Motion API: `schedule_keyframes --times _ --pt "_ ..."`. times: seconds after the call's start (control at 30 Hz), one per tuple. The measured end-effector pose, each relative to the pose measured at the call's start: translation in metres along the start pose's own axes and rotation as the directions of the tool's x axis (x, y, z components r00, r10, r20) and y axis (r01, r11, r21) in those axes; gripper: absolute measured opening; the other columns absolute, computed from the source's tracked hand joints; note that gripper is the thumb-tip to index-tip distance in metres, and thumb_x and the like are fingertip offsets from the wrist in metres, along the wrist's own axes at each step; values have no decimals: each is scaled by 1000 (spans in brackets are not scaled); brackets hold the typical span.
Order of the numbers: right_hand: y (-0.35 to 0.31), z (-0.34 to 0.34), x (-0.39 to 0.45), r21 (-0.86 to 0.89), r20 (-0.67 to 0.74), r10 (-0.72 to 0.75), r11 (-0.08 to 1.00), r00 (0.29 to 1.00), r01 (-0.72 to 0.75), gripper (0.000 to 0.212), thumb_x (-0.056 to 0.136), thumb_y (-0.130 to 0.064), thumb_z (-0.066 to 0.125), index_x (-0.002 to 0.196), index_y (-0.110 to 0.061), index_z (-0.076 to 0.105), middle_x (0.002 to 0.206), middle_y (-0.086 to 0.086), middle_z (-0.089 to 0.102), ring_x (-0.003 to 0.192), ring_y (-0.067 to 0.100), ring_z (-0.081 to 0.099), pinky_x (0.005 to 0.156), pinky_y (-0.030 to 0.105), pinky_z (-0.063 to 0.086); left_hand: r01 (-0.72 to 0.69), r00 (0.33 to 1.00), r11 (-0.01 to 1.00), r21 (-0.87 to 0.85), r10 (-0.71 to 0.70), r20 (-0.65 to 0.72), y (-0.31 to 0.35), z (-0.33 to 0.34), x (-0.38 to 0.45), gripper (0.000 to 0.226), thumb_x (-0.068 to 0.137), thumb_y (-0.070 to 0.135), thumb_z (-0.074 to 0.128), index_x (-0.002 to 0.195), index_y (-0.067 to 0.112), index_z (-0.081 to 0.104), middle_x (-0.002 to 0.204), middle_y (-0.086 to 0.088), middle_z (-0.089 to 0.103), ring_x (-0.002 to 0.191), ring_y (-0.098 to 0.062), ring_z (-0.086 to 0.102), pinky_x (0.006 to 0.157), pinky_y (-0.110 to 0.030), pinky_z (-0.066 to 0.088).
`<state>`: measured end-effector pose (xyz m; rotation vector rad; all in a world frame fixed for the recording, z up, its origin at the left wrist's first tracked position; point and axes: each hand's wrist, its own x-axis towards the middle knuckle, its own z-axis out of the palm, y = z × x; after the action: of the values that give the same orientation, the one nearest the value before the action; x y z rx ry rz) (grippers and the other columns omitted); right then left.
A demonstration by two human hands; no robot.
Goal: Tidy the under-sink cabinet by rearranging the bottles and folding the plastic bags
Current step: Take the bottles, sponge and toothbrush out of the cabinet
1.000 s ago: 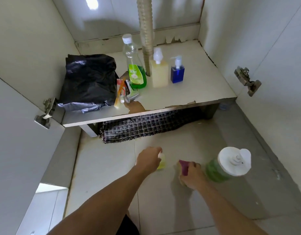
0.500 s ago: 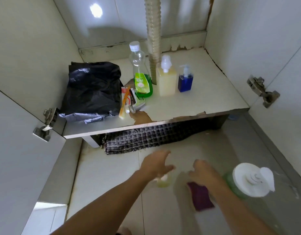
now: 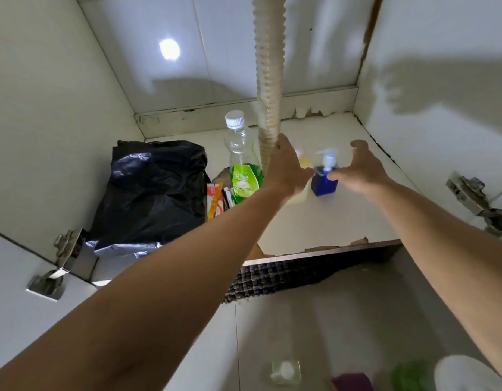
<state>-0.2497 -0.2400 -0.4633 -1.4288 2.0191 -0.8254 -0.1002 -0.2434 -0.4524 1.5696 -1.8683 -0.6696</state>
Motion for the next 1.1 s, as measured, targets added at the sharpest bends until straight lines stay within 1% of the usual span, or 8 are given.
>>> schedule_keyframes --times 0.07,0.2,0.37,0.47,0.6,0.83,0.97,1.1 --pt "2 5 8 -36 66 -11 999 998 14 82 80 -11 71 146 -13 22 144 11 41 128 27 44 87 26 33 65 998 996 -59 -64 17 -1 8 12 65 78 14 74 129 3 34 128 -11 44 113 -24 44 81 -23 33" --pt "4 19 14 -64 101 -51 996 994 58 68 77 -15 74 133 -9 36 125 9 52 107 24 51 80 28 36 106 994 985 -133 -109 -15 -13 15 26 77 72 7 78 134 10 32 133 -11 41 122 -28 43 96 -31 41" --pt "10 32 3 -36 45 -42 998 998 43 53 77 -22 74 116 -3 44 101 5 51 94 25 52 73 30 37 16 1000 999 -52 -15 23 -30 5 24 87 63 14 85 135 14 36 132 -8 42 118 -25 44 91 -29 40" --pt "12 29 -14 -28 3 -12 1000 1000 12 53 77 -26 75 114 -3 44 102 6 50 90 23 48 70 28 36 -47 995 998 45 43 87 -29 0 16 85 61 15 86 133 15 40 131 -8 42 116 -27 48 89 -31 45" --pt "24 15 -53 -26 -12 7 1000 1000 -7 53 77 -26 76 113 -4 44 102 6 48 91 22 49 60 26 35 -116 986 984 134 98 132 -17 0 -14 83 66 18 83 137 16 39 128 -9 45 115 -27 48 83 -28 41" --pt "45 -21 -154 77 -23 50 996 999 -48 47 74 -24 76 108 -8 47 99 3 54 88 22 50 55 19 35 -7 993 999 44 2 121 0 -27 -111 89 65 28 84 140 18 38 134 -7 42 123 -24 44 100 -32 39" --pt "57 -28 -213 74 139 0 997 990 -10 33 69 -29 76 91 -15 56 82 -9 61 81 15 57 54 17 34 82 986 995 49 -88 144 -5 -49 -182 93 62 33 87 139 15 39 135 -5 45 125 -24 43 104 -35 38" --pt "77 -20 -264 -20 325 16 1000 946 -10 35 69 -27 76 97 -17 56 89 -10 64 86 11 60 60 21 43 120 963 986 116 -144 226 -29 -61 -251 90 62 31 87 137 12 42 136 -7 47 124 -23 43 93 -25 35"
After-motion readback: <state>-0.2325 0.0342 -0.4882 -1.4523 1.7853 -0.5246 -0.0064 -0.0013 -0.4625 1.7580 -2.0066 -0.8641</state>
